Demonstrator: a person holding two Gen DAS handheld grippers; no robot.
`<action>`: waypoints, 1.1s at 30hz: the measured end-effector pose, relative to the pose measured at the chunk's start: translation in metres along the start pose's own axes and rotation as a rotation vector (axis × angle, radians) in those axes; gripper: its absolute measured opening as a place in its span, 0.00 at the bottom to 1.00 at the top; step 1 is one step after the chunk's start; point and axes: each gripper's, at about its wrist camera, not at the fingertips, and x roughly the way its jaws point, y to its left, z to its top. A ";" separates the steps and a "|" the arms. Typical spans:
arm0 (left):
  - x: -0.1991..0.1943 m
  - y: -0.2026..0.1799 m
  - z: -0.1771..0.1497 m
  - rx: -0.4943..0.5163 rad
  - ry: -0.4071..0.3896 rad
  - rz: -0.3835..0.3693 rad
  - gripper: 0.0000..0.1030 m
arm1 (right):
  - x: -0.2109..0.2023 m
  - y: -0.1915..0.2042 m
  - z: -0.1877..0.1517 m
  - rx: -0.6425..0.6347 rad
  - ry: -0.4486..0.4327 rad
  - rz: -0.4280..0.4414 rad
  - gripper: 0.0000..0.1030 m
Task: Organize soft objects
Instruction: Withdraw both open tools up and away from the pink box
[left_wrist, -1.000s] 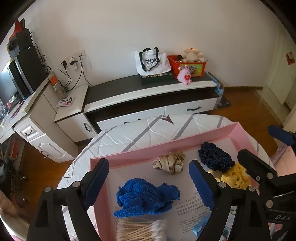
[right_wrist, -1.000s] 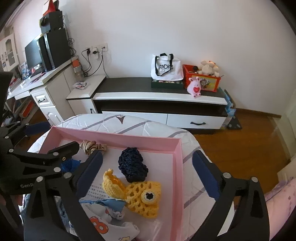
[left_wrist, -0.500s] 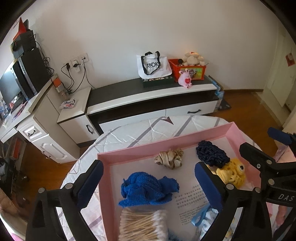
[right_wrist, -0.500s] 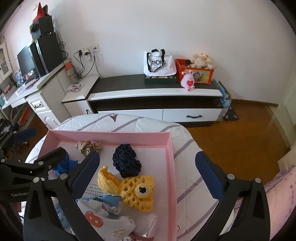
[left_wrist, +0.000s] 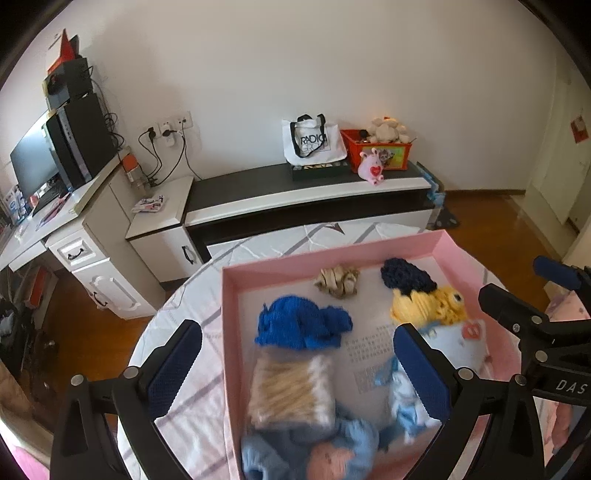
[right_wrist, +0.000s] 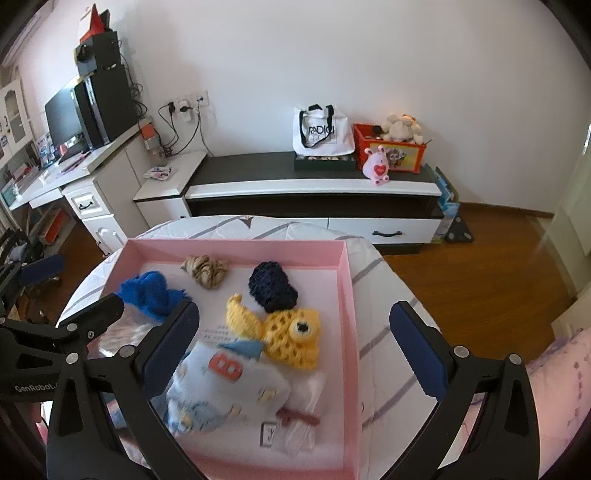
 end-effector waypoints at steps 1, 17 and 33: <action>-0.008 0.001 -0.006 -0.003 -0.001 -0.003 1.00 | -0.006 0.002 -0.003 0.000 -0.004 0.002 1.00; -0.142 0.006 -0.103 -0.107 -0.110 0.077 1.00 | -0.106 0.031 -0.062 -0.042 -0.103 0.006 1.00; -0.255 -0.028 -0.189 -0.171 -0.292 0.108 1.00 | -0.199 0.040 -0.127 -0.033 -0.255 0.006 1.00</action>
